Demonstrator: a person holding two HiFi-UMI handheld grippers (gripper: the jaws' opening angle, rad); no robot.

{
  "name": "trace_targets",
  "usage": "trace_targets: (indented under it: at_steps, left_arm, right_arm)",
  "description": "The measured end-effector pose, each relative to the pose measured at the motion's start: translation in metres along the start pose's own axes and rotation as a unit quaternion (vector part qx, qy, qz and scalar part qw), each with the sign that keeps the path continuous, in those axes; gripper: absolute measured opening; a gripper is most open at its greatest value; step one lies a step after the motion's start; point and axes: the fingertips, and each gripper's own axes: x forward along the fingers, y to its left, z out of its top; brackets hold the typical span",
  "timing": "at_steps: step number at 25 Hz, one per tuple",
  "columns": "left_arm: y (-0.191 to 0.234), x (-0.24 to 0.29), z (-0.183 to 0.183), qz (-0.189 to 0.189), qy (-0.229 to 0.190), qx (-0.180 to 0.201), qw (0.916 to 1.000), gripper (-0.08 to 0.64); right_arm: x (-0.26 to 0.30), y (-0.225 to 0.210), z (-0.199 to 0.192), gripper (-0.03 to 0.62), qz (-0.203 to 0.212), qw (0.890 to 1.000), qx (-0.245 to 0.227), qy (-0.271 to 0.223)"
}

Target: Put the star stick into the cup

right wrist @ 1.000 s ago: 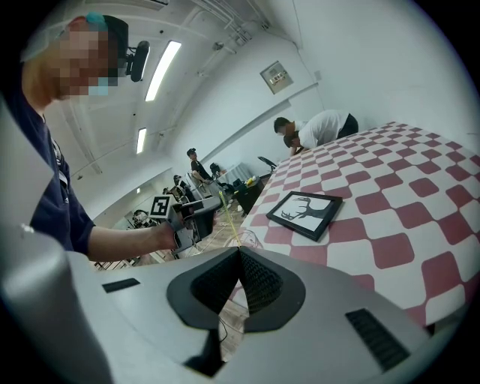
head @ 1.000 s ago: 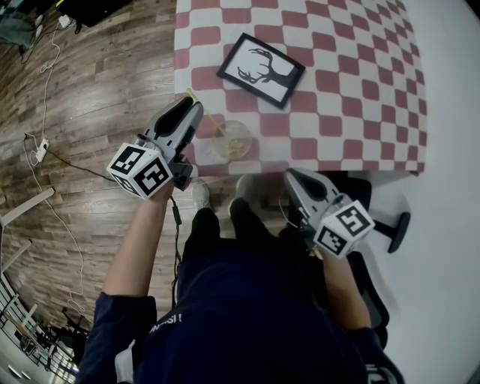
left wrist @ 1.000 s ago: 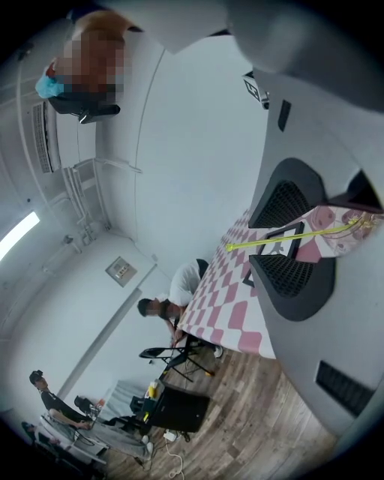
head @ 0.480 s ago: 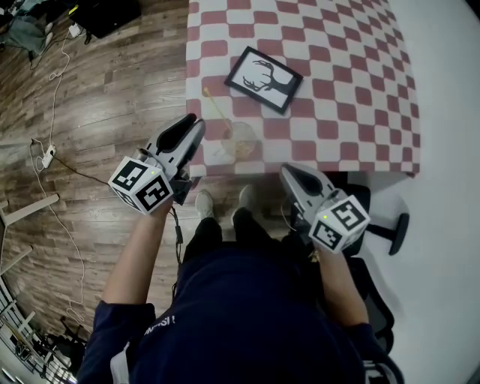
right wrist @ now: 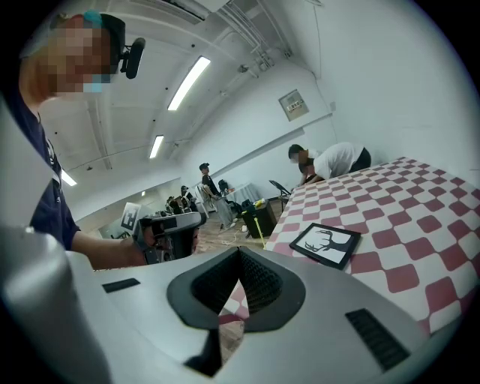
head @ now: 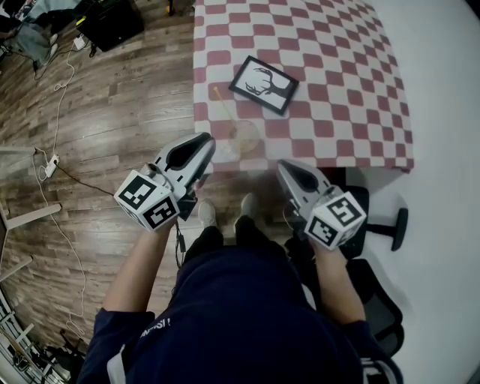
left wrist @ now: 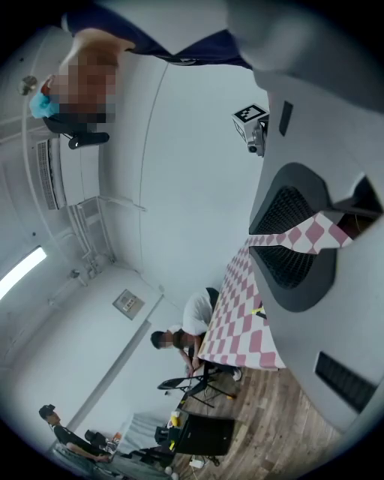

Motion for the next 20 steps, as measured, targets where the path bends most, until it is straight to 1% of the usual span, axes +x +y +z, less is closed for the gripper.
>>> trace_targets:
  at_steps: [10, 20]
  left_arm:
    - [-0.038, -0.037, 0.012, -0.039, -0.012, 0.015, 0.9991, 0.044]
    - [-0.056, -0.062, 0.002, -0.042, 0.003, 0.030, 0.9987, 0.035]
  right_arm:
    - [-0.013, 0.041, -0.002, 0.016, -0.003, 1.000, -0.015, -0.020]
    - [-0.020, 0.064, -0.012, 0.015, 0.003, 0.999, -0.016, -0.027]
